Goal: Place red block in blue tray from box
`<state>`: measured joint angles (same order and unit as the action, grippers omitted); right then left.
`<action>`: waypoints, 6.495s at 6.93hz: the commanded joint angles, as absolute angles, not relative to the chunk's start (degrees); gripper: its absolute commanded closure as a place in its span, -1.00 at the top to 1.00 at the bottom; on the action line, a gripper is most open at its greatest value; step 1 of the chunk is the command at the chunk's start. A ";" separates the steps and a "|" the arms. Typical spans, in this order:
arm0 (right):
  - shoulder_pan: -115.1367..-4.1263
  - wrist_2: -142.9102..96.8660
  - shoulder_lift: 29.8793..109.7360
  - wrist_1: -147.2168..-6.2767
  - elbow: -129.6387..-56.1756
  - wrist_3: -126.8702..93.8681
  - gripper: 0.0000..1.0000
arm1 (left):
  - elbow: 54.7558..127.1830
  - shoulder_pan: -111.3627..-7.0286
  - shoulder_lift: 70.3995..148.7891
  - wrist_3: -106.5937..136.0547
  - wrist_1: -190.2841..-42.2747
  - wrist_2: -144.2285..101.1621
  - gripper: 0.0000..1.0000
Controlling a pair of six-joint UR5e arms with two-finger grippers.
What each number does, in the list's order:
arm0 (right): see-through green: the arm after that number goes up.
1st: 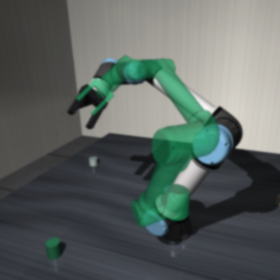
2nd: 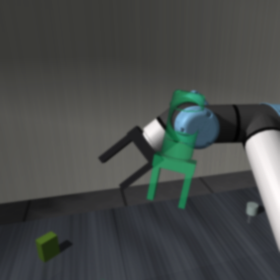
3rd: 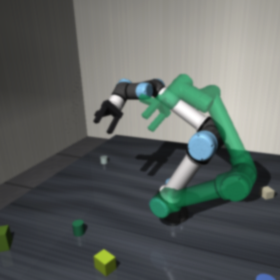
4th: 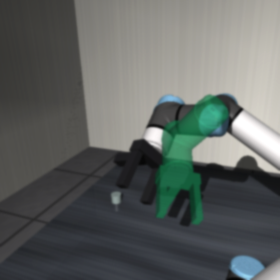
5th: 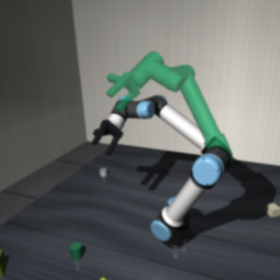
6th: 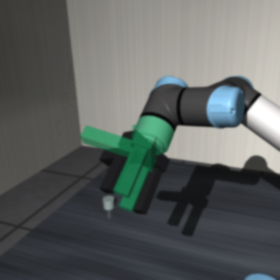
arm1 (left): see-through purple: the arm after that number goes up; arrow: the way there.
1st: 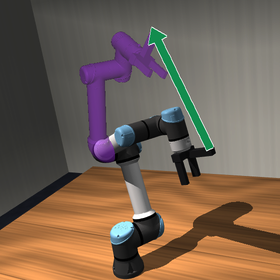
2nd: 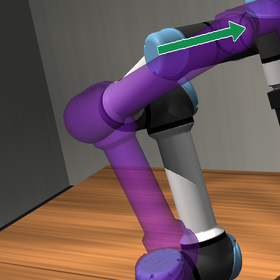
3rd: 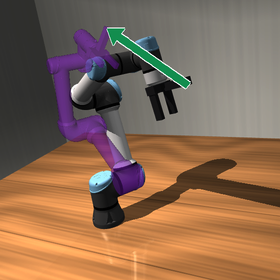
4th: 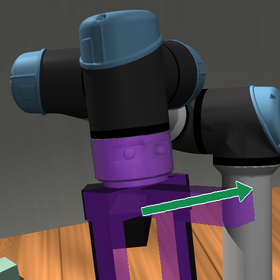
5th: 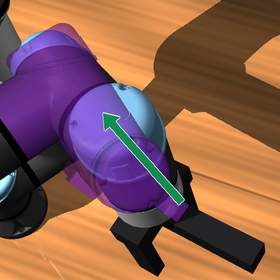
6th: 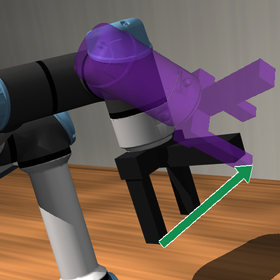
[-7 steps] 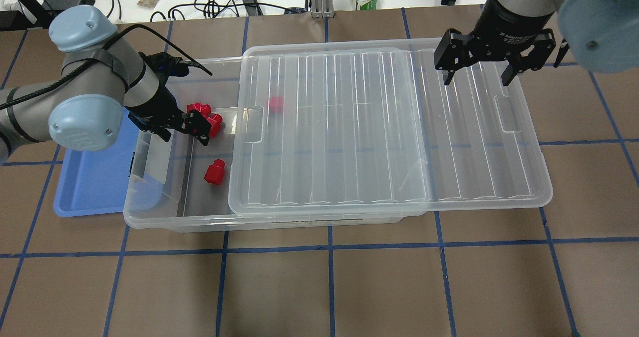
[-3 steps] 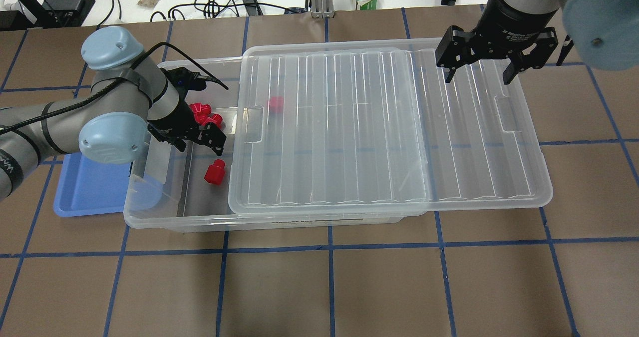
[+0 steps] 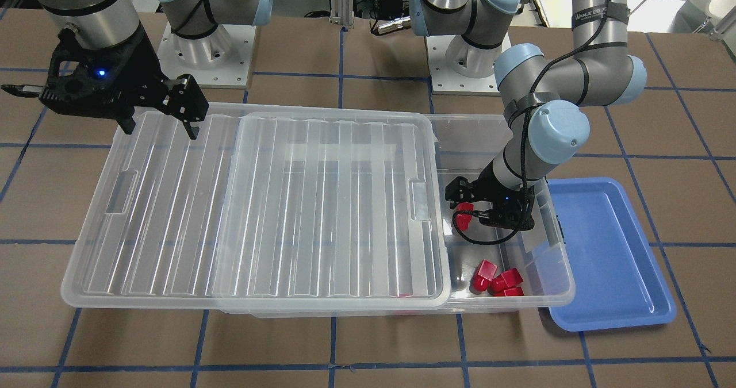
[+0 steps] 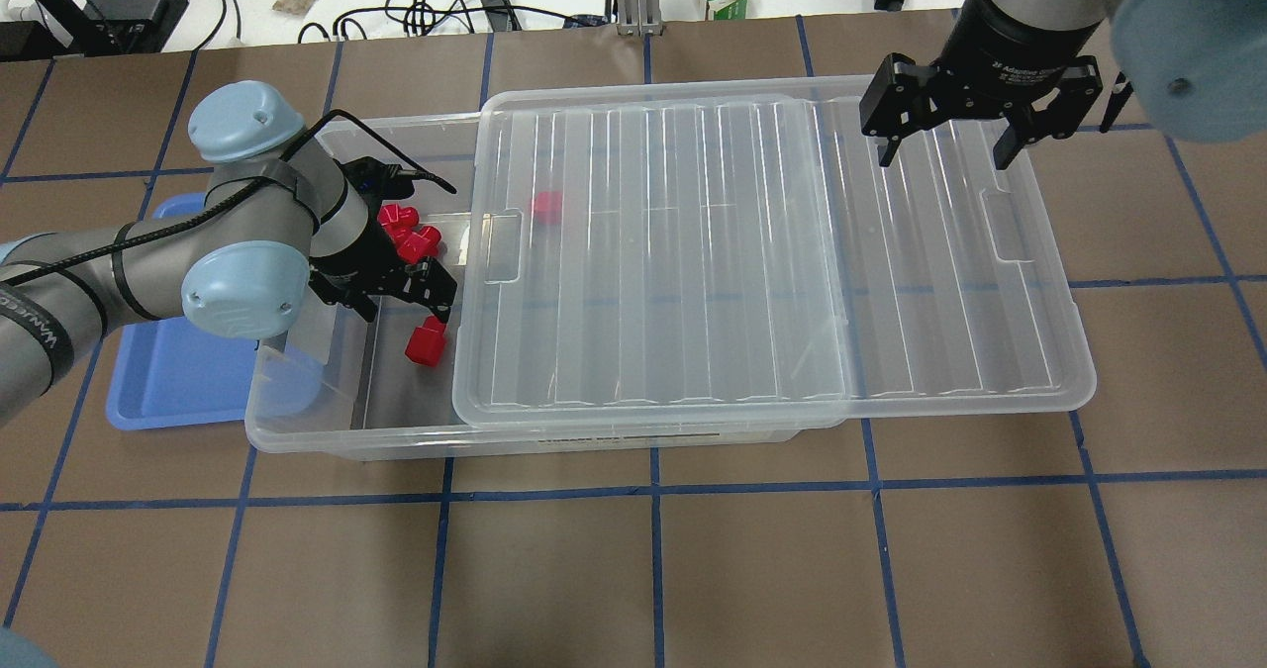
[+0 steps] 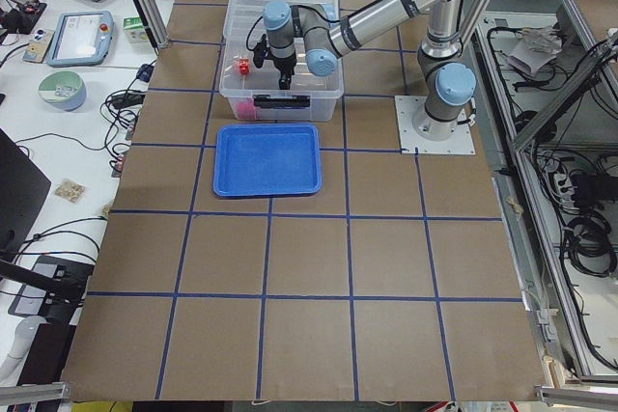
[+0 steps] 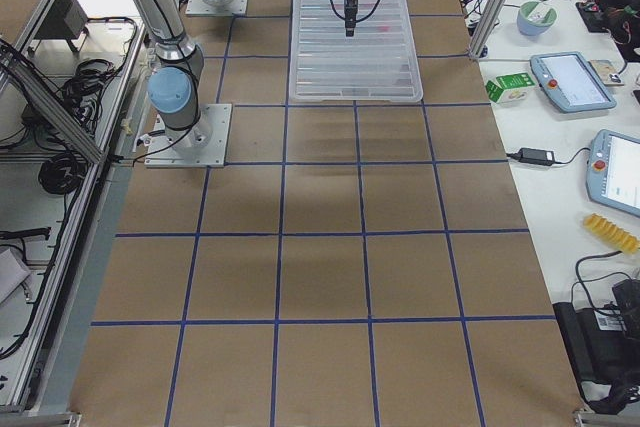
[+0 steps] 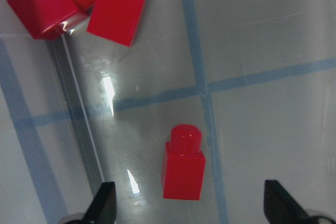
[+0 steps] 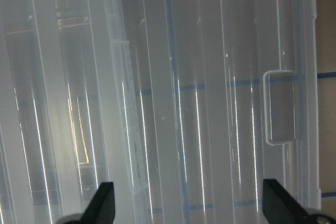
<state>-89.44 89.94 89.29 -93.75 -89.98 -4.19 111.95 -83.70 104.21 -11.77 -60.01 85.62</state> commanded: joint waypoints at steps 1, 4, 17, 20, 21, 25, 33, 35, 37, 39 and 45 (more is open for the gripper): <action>-89.21 89.91 89.21 -93.78 -90.17 -4.31 1.00 | 112.32 -83.67 105.63 -10.55 -59.51 85.61 1.00; -89.03 89.91 89.12 -93.95 -90.44 -4.13 1.00 | 113.11 -83.76 109.07 -10.98 -56.51 86.04 1.00; -66.40 90.96 87.81 -94.48 -93.32 22.43 1.00 | 96.43 -81.84 97.82 -11.42 -77.33 90.66 -0.84; -63.10 93.78 87.54 -100.51 -102.10 23.21 1.00 | 96.07 -67.11 100.97 -24.88 -75.42 90.80 -0.82; -63.54 93.43 85.54 -100.46 -102.65 22.25 1.00 | 96.15 -64.28 104.47 -28.53 -71.49 90.62 -0.82; -69.58 93.69 83.58 -103.01 -102.75 18.64 1.00 | 99.75 -59.35 116.35 -30.59 -58.36 90.18 -0.74; -84.00 92.90 83.32 -104.58 -102.22 3.62 1.00 | 80.51 -79.48 100.66 -12.88 -89.11 91.31 1.00; -85.42 92.64 83.32 -104.50 -102.30 0.72 1.00 | 80.60 -88.99 97.49 -6.52 -88.86 91.57 1.00; -87.53 91.07 83.23 -105.37 -102.30 -1.66 1.00 | 82.25 -91.40 96.07 -6.06 -90.34 92.29 1.00; -87.54 91.05 83.06 -105.82 -101.78 -0.89 1.00 | 83.83 -90.88 94.84 -6.85 -90.26 89.22 1.00; -92.45 89.30 91.05 -87.45 -88.41 -7.54 1.00 | 88.42 -88.51 92.55 -5.98 -84.91 88.86 1.00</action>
<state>-90.72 89.77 90.05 -88.64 -88.50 -5.11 88.11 -88.59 92.65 -5.97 -85.34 88.91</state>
